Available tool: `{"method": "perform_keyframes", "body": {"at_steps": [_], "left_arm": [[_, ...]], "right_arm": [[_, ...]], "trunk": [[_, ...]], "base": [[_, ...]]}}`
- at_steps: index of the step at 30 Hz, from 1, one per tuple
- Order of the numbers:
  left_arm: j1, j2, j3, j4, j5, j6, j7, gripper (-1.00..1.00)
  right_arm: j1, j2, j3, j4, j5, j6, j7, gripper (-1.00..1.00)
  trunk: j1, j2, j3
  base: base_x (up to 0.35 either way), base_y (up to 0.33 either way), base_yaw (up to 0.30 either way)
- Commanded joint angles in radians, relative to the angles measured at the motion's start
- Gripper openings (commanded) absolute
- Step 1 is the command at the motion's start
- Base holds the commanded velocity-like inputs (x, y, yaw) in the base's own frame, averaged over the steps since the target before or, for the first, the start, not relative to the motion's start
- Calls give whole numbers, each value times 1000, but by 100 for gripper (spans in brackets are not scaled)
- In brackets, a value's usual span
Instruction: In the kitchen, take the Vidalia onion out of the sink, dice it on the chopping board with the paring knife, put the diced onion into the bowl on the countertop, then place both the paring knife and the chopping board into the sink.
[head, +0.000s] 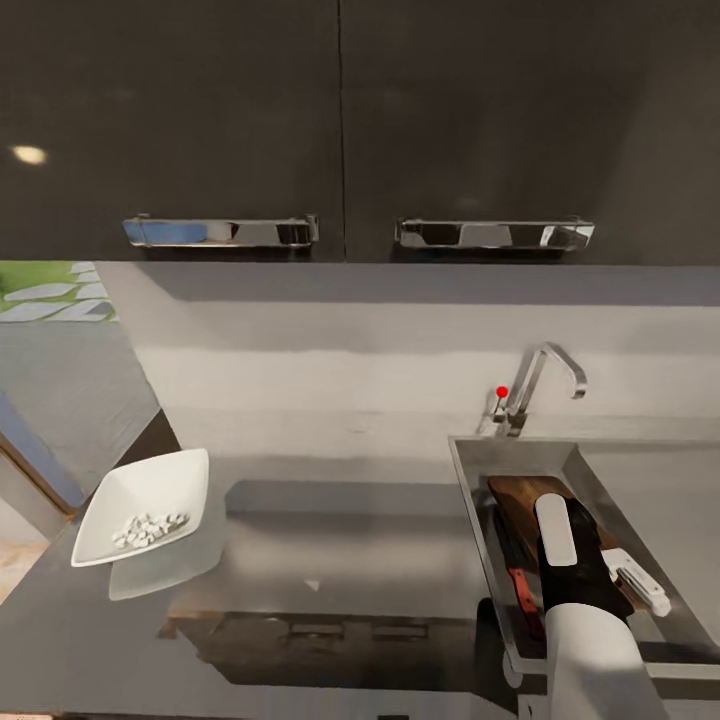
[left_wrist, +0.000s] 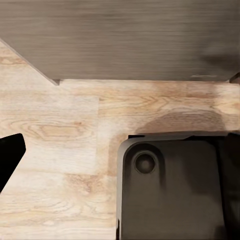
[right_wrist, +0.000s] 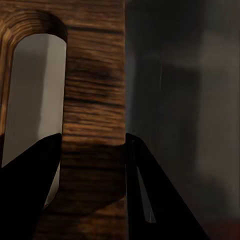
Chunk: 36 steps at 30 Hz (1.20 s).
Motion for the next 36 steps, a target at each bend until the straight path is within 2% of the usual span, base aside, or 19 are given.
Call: {"method": "perform_keyframes", "body": {"at_steps": [1,24,25,36], "left_arm": [[0,1,-9,-2,2,-1,10,100],[0,1,-9,-2,2,1,10,100],[0,1,-9,-2,2,0,10,100],[0,1,-9,-2,2,0,10,100]], "right_arm": [[-1,1,-2,-2,-2,10,-4,-100],[-1,1,-3,-1,-5,12,-4,-100],[-1,1,-3,-1,-6,12,-4,100],[-1,1,-3,-2,-8,12,-4,100]], "trunk": [[1,-2,-3],[1,-2,-39],[1,-2,-39],[1,-2,-40]], "base": [[0,0,0],[0,0,0],[0,0,0],[0,0,0]]}}
